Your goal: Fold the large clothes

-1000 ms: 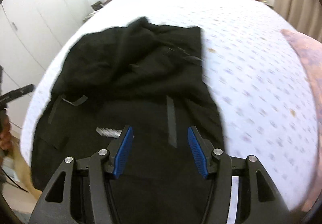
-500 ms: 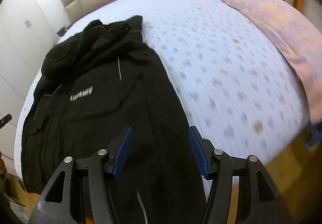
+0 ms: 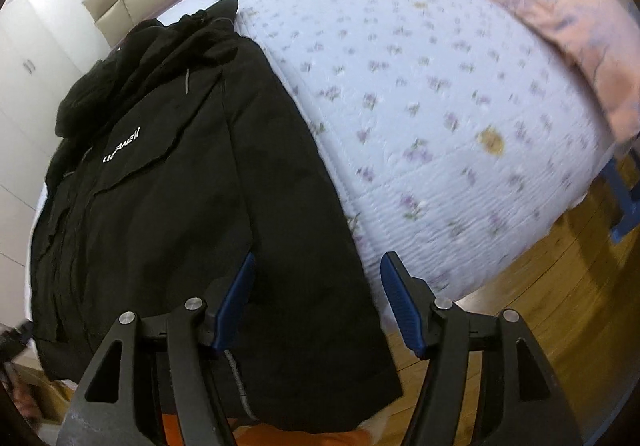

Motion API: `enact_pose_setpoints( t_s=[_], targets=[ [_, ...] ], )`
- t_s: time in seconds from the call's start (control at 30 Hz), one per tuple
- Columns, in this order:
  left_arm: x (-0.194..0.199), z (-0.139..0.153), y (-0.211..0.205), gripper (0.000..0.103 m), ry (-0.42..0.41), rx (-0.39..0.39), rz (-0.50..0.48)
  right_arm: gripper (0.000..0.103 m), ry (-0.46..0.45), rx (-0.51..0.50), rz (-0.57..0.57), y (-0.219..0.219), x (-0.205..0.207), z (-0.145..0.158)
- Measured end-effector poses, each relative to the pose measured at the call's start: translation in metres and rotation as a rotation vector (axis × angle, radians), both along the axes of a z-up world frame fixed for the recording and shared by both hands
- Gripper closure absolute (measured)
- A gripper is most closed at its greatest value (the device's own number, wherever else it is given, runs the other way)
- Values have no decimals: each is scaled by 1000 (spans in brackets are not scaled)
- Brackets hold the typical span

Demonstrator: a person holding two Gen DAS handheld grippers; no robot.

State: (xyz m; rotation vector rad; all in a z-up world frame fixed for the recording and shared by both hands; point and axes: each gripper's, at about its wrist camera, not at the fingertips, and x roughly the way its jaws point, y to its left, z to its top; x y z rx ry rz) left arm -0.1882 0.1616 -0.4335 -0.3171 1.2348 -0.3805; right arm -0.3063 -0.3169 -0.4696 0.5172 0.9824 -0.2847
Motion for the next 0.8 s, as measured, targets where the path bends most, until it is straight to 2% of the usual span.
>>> enact_pose_setpoints(
  t_s=[0.07,0.13,0.2,0.33,0.5,0.57,0.6,0.63,0.67,0.7,0.73,0.8],
  targets=[
    [-4,-6,-5,53,5,0,-17,35,-3,14,5,1,-1,-1],
    [-6,-13,-13,47,27,-11,-50,35,-7,26,24,3,-3,0],
    [-11,-13,-22,45,2,28,-73,40,-2,25,60,7,-7,0],
    [-13,-10,-38,43,-29,104,-121,40,36,-21,119,17,-11,1],
    [-12,-12,-43,42,-14,94,-132,39,28,43,121,15,-17,-5],
    [-14,-13,-47,42,-17,100,-142,40,28,36,131,19,-18,-4],
    [-16,-13,-47,43,-21,104,-144,45,33,23,139,22,-18,-3],
    [-17,-11,-51,56,-32,106,-145,51,40,-6,146,27,-18,-1],
    [-19,-9,-54,81,-47,101,-150,68,43,-20,150,30,-20,1],
    [-19,-6,-58,91,-56,103,-150,79,29,-28,162,35,-22,6],
    [-19,-1,-60,92,-69,100,-148,85,13,-31,165,37,-23,12],
    [-18,12,-62,93,-104,73,-141,89,-8,-52,159,43,-26,27]
  ],
)
